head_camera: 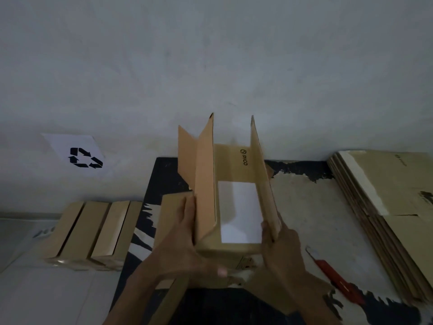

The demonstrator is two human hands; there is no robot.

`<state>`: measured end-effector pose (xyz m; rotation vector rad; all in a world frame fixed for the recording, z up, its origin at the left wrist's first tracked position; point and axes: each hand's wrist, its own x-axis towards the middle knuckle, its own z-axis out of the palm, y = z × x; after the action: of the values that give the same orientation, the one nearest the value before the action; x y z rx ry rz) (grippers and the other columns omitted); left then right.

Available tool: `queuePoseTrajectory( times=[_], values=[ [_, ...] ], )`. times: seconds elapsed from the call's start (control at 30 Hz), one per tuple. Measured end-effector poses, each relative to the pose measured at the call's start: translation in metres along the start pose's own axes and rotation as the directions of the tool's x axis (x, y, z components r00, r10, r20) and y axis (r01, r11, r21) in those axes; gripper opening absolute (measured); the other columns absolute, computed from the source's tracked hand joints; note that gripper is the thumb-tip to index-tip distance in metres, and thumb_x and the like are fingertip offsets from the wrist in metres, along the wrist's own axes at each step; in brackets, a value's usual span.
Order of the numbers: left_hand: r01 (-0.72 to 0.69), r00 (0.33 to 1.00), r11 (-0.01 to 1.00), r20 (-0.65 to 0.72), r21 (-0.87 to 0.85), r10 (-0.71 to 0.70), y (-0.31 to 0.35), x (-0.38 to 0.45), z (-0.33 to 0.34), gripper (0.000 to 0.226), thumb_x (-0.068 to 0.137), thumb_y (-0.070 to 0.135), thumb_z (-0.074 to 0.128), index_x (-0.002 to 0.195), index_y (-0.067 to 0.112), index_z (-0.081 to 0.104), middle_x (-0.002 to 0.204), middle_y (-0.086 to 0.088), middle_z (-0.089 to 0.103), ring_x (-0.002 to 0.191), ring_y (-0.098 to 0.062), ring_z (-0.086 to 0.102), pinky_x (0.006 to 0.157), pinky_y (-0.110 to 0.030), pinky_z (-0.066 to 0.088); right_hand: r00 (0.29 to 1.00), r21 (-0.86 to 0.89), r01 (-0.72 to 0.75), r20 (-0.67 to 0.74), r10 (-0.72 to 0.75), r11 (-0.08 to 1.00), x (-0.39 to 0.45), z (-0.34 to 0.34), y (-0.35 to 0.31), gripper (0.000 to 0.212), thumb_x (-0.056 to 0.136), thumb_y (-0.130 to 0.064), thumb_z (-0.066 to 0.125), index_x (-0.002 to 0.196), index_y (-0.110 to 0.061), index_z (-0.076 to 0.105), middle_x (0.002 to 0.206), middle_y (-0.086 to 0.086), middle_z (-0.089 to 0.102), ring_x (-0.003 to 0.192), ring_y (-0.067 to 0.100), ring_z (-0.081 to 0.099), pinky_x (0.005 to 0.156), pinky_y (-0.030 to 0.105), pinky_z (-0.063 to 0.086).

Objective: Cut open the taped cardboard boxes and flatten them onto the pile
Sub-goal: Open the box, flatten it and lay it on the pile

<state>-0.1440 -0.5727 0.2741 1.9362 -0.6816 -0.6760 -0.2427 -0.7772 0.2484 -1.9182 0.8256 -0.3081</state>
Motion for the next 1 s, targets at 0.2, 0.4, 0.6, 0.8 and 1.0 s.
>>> queuePoseTrajectory(
  times=[0.2, 0.4, 0.6, 0.8, 1.0],
  values=[
    [0.141, 0.85, 0.984, -0.523, 0.111, -0.062, -0.014, 0.046, 0.012, 0.006, 0.097, 0.023, 0.061, 0.093, 0.019, 0.059, 0.077, 0.009, 0.06, 0.071, -0.017, 0.064, 0.067, -0.028, 0.055, 0.999, 0.074, -0.021, -0.032, 0.024, 0.997, 0.05, 0.01, -0.016, 0.021, 0.095, -0.027, 0.064, 0.081, -0.021, 0.05, 0.069, -0.001, 0.052, 0.054, 0.008, 0.052, 0.049, 0.025, 0.043],
    [0.339, 0.832, 0.939, -0.448, -0.055, -0.327, -0.046, 0.109, -0.012, 0.052, 0.09, 0.028, 0.071, 0.129, 0.002, 0.049, 0.118, -0.009, 0.059, 0.108, -0.028, 0.06, 0.085, -0.032, 0.052, 0.903, 0.208, 0.122, -0.429, -0.022, 0.971, 0.089, 0.009, 0.005, 0.025, 0.084, -0.015, 0.076, 0.106, -0.013, 0.064, 0.094, -0.005, 0.066, 0.076, 0.001, 0.065, 0.059, 0.019, 0.053],
    [0.51, 0.791, 0.809, -0.21, -0.293, -0.574, -0.111, 0.154, -0.01, 0.06, 0.08, 0.036, 0.081, 0.127, 0.01, 0.057, 0.122, -0.003, 0.063, 0.115, -0.023, 0.06, 0.091, -0.032, 0.047, 0.897, 0.128, -0.063, -0.428, 0.112, 0.99, 0.121, 0.026, 0.046, 0.059, 0.078, -0.02, 0.081, 0.129, -0.011, 0.052, 0.112, -0.002, 0.057, 0.099, 0.014, 0.053, 0.08, 0.031, 0.049],
    [0.457, 0.696, 0.544, -0.098, -0.704, -0.711, -0.139, 0.151, -0.004, 0.057, 0.074, 0.042, 0.081, 0.118, 0.008, 0.067, 0.114, -0.017, 0.07, 0.105, -0.035, 0.066, 0.096, -0.052, 0.052, 0.916, -0.004, -0.192, -0.359, 0.178, 0.981, 0.156, 0.054, 0.103, 0.053, 0.08, -0.022, 0.079, 0.123, -0.008, 0.052, 0.118, 0.015, 0.065, 0.105, 0.035, 0.063, 0.084, 0.041, 0.055],
    [0.433, 0.616, 0.594, -0.258, -0.677, -0.744, -0.157, 0.134, -0.03, 0.049, 0.085, 0.013, 0.076, 0.131, 0.009, 0.058, 0.114, -0.018, 0.068, 0.091, -0.029, 0.067, 0.07, -0.039, 0.057, 0.909, -0.435, -0.246, -0.413, 0.051, 0.866, 0.159, 0.07, 0.148, 0.082, 0.072, -0.036, 0.082, 0.139, -0.01, 0.042, 0.14, 0.022, 0.041, 0.128, 0.041, 0.041, 0.108, 0.054, 0.037]
  ],
)
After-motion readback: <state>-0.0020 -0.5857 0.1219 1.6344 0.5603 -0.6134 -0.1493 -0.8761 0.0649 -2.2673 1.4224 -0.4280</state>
